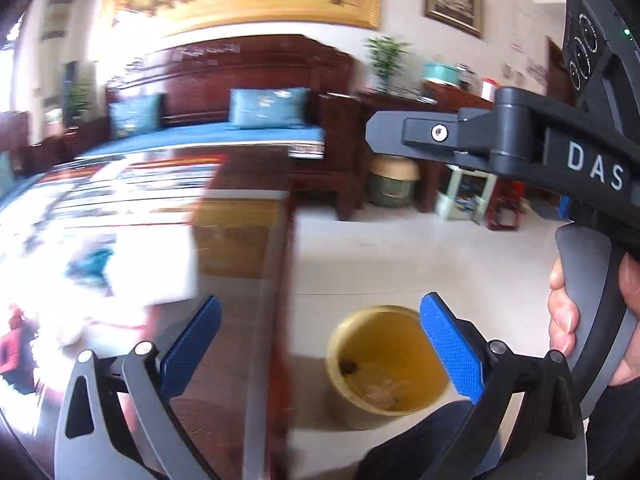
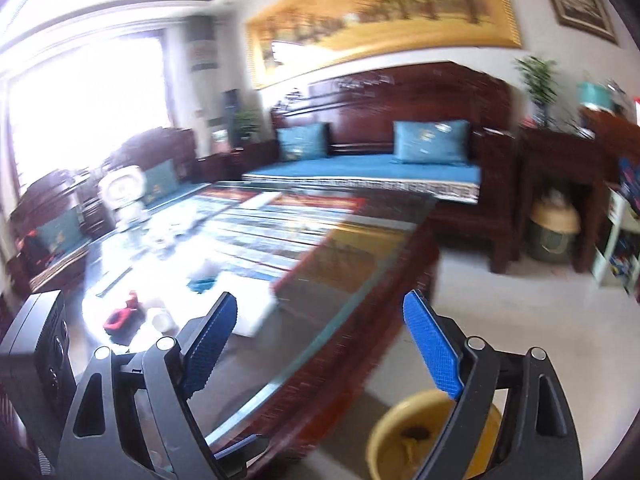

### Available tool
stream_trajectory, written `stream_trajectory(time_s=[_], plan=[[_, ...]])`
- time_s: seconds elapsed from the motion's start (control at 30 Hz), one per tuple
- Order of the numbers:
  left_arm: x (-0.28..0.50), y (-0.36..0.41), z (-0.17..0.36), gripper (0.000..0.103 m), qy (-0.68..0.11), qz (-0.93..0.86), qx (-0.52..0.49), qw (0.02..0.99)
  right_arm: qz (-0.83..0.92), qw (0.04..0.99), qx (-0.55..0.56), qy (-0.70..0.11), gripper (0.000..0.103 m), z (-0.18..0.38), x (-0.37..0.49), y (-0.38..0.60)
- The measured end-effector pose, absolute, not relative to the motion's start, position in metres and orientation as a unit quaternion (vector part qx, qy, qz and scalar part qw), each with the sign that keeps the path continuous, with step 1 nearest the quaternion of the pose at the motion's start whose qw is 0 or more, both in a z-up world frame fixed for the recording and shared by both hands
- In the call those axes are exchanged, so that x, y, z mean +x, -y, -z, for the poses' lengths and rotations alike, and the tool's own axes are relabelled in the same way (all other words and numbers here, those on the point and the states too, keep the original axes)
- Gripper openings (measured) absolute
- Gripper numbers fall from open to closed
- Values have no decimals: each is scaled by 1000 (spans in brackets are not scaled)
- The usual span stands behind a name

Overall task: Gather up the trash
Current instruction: 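Move both grippers back toward the red box and white bottle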

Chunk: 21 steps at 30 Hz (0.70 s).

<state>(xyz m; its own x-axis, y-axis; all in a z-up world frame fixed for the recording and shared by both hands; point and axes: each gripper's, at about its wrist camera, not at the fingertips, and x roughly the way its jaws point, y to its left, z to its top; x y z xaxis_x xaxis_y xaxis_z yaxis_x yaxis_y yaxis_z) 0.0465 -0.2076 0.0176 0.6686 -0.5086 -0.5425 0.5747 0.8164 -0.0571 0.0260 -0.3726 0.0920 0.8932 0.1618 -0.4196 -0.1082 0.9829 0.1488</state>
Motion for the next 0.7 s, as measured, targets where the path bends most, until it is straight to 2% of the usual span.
stream_trajectory(time_s=[0.43, 0.7], plan=[[79, 12, -11, 99, -307, 93, 11, 947, -218, 948, 33, -230, 84, -79, 65, 166], [111, -68, 12, 99, -346, 0, -7, 938, -218, 946, 25, -240, 84, -53, 90, 111]])
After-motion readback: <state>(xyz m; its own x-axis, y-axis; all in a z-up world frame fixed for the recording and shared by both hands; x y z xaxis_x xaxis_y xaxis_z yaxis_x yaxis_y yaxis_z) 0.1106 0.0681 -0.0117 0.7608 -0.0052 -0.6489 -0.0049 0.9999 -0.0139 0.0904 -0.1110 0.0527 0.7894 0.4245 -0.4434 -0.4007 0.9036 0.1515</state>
